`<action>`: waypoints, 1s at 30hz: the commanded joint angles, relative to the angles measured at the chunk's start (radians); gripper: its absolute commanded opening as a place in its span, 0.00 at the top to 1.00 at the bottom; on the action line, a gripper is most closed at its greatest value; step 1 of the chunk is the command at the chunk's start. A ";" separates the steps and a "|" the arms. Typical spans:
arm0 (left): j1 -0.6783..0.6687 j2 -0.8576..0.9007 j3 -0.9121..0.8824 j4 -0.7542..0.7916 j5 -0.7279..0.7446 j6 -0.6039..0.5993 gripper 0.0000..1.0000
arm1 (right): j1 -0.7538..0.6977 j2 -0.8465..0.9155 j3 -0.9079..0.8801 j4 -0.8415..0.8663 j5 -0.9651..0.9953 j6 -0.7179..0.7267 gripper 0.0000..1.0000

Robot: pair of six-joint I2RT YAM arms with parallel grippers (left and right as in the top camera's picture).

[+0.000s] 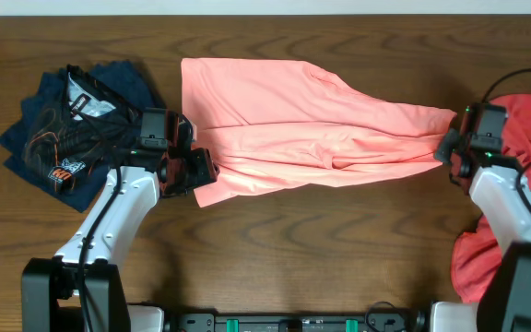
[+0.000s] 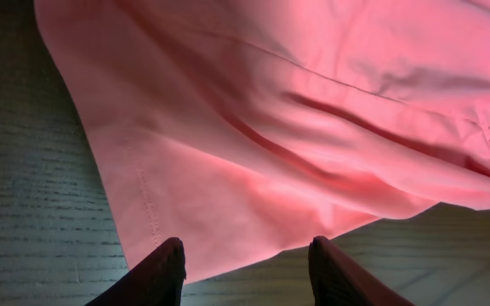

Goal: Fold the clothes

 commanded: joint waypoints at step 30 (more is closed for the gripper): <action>-0.051 0.238 -0.002 0.090 -0.092 0.028 0.51 | -0.034 0.295 0.005 0.045 0.002 -0.014 0.70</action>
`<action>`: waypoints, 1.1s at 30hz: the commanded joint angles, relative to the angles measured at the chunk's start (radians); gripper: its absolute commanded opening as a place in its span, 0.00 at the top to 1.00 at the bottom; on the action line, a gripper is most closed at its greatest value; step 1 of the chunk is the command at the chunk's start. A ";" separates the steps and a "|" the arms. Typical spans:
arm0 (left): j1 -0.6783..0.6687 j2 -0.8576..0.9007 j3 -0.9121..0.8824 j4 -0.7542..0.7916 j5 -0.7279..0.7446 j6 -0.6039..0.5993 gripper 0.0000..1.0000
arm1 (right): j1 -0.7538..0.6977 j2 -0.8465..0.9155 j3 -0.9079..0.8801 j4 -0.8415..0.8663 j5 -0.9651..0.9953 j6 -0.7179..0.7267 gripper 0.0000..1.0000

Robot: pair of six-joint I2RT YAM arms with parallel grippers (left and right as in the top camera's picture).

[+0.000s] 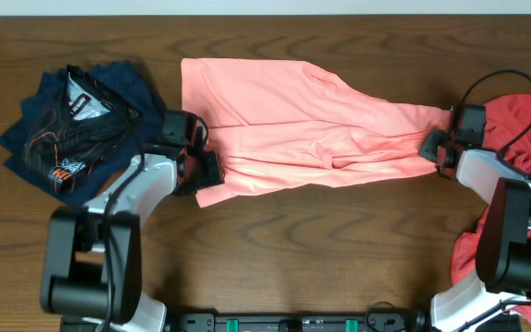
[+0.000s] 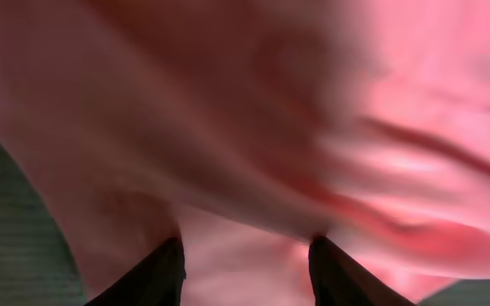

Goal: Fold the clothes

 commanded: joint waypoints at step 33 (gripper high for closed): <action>0.057 -0.048 0.341 -0.119 -0.047 0.169 0.11 | -0.086 -0.528 0.013 -0.568 -0.484 -0.267 0.01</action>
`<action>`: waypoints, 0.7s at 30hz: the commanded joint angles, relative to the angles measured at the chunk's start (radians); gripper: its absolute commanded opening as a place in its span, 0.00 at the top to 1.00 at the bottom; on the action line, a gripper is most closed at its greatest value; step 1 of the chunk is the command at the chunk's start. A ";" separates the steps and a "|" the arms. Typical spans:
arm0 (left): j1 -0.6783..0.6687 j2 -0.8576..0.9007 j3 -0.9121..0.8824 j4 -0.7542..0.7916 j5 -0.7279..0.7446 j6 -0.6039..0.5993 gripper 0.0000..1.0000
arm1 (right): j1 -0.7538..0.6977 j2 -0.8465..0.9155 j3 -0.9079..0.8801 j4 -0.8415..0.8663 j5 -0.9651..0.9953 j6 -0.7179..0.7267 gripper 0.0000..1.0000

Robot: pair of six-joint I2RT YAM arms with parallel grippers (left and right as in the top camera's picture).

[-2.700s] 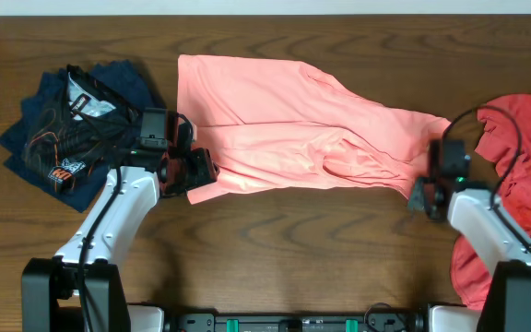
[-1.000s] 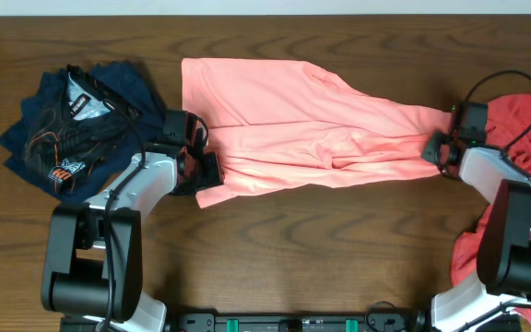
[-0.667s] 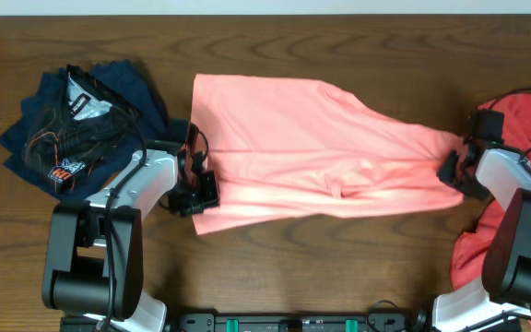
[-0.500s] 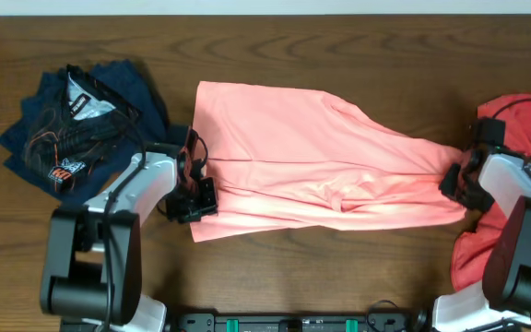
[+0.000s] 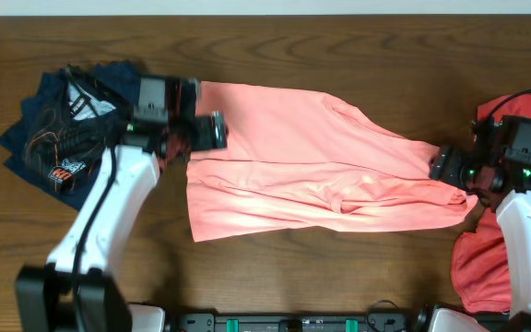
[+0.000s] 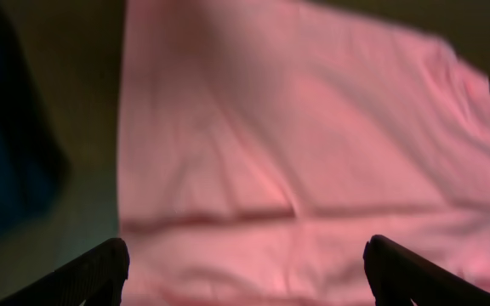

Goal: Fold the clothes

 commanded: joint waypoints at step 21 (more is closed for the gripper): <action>0.074 0.642 0.254 0.508 0.047 0.102 0.16 | 0.022 -0.010 0.012 -0.037 -0.276 -0.005 0.01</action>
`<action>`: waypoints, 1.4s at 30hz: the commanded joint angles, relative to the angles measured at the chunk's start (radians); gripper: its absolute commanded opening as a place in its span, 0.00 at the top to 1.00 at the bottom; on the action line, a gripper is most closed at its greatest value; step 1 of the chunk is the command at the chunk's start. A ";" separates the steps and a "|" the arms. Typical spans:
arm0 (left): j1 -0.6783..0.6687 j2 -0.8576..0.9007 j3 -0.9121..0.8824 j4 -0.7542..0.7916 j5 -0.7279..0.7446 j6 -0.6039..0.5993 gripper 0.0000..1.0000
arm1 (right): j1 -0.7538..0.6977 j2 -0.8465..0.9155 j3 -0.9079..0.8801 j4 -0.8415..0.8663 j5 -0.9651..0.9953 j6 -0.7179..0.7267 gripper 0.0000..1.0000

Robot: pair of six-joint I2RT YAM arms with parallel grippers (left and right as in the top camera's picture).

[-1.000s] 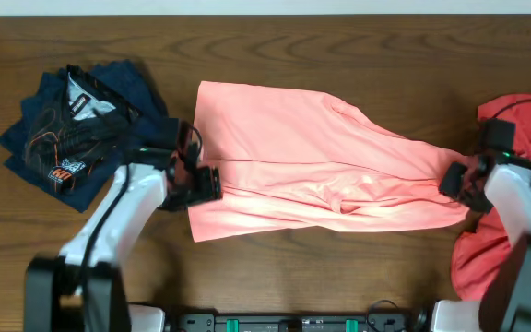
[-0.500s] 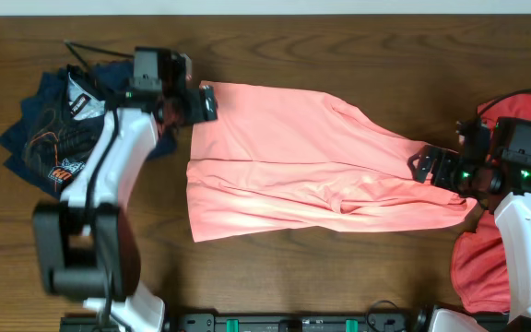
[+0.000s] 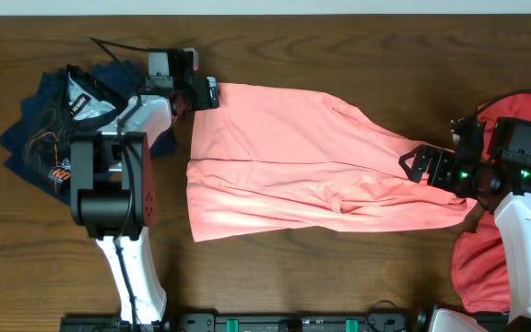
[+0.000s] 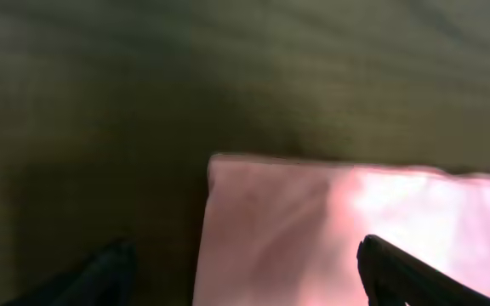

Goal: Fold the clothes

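Observation:
A salmon-pink garment [image 3: 293,166] lies spread across the middle of the table, its right end narrowing to a point. My left gripper [image 3: 203,93] is at its far left corner. In the left wrist view the gripper [image 4: 245,293] is open, its dark fingers [image 4: 398,272] wide apart, and the pink corner [image 4: 228,183] lies between them on the wood. My right gripper [image 3: 416,164] hovers over the garment's right part; its fingers look spread with no cloth lifted.
A folded navy shirt with an orange print [image 3: 58,138] lies at the left, just beside my left arm. A red garment [image 3: 514,231] is heaped at the right edge under my right arm. The table [image 3: 339,277] is dark wood.
My left gripper has moved from above the garment's upper left area to its far left corner. My right gripper has shifted left over the cloth. The garment lies as before.
The garment was first stretched between my grippers, the left at its near left corner and the right on its bunched right end. Later it lay flatter and nearer, with my left gripper open above it. Now my left gripper is at the far left corner.

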 commanded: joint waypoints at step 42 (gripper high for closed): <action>-0.039 -0.318 0.010 -0.512 0.059 -0.037 0.94 | 0.522 0.857 0.559 0.321 0.261 0.005 0.11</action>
